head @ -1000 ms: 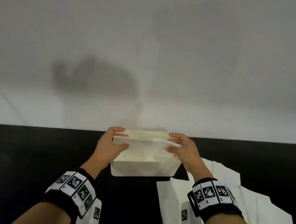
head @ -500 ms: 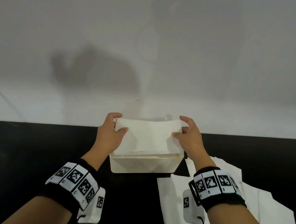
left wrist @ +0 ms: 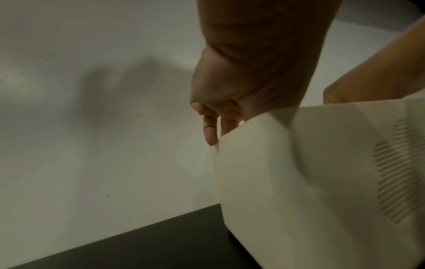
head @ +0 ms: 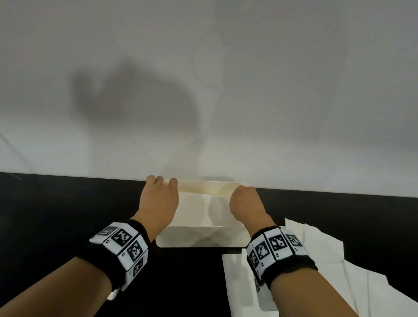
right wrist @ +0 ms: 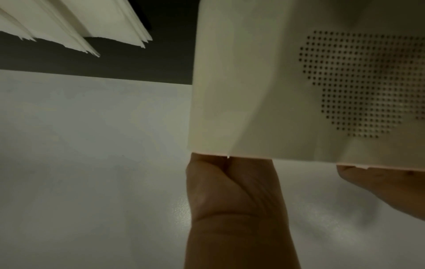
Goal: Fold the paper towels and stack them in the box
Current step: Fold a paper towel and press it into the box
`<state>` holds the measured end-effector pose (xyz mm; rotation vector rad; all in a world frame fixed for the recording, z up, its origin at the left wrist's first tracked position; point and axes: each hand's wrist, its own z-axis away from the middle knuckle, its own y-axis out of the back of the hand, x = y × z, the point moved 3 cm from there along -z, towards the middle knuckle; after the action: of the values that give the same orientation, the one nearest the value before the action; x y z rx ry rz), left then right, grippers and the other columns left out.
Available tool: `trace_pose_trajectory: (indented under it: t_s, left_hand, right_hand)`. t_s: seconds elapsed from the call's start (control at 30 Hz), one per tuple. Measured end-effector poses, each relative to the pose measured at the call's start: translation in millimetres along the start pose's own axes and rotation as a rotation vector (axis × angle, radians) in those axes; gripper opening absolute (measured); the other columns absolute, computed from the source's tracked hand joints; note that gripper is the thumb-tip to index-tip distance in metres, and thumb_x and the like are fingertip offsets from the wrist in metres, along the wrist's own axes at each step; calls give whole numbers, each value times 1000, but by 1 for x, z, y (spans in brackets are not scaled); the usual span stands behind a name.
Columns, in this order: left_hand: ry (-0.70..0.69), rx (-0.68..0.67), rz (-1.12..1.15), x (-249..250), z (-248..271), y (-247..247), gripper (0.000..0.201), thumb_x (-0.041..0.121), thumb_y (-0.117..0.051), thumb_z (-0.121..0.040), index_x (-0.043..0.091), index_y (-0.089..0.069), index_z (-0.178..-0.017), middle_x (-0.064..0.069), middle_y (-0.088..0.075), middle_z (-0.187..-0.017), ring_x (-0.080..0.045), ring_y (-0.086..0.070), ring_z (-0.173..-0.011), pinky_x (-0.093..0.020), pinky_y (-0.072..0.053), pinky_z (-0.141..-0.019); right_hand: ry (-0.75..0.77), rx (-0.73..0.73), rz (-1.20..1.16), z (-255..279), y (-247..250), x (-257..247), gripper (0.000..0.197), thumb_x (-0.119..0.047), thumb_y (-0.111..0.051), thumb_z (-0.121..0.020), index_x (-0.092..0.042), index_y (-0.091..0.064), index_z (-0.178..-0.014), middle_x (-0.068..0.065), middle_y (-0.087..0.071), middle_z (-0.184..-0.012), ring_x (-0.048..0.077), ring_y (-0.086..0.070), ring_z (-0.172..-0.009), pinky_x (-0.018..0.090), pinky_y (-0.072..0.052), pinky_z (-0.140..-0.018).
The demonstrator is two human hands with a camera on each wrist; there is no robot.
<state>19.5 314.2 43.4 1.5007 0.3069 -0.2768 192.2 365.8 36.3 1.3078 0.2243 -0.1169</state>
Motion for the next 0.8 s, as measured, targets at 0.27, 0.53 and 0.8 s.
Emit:
trace_pose_trajectory:
  t_s: [0.27, 0.53, 0.8]
  left_hand:
    - [-2, -56, -112, 6, -4, -4, 45, 20, -47, -88, 10, -40, -131, 2, -66, -96, -26, -39, -124, -50, -8, -114]
    - [8, -63, -136, 9, -5, -1, 40, 19, -47, -87, 8, -43, -125, 2, -64, -95, -26, -40, -123, -56, 1, -114]
    - [-105, -27, -213, 15, -8, 2, 32, 22, -48, -88, 18, -53, -120, -4, -53, -120, -30, -31, -129, -60, 3, -112]
  right_hand:
    - [-15, 59, 97, -4, -6, 1, 27, 1, -38, -94, 2, -56, -114, 17, -58, -118, 26, -61, -105, 24, -39, -68]
    - [-6, 57, 130, -2, -5, -1, 28, 4, -40, -92, 1, -56, -115, 17, -56, -121, 27, -62, -106, 29, -50, -81]
    - [94, 27, 287, 7, 6, -7, 36, -3, -42, -93, 2, -47, -128, 17, -36, -134, 27, -43, -121, 31, -43, -97]
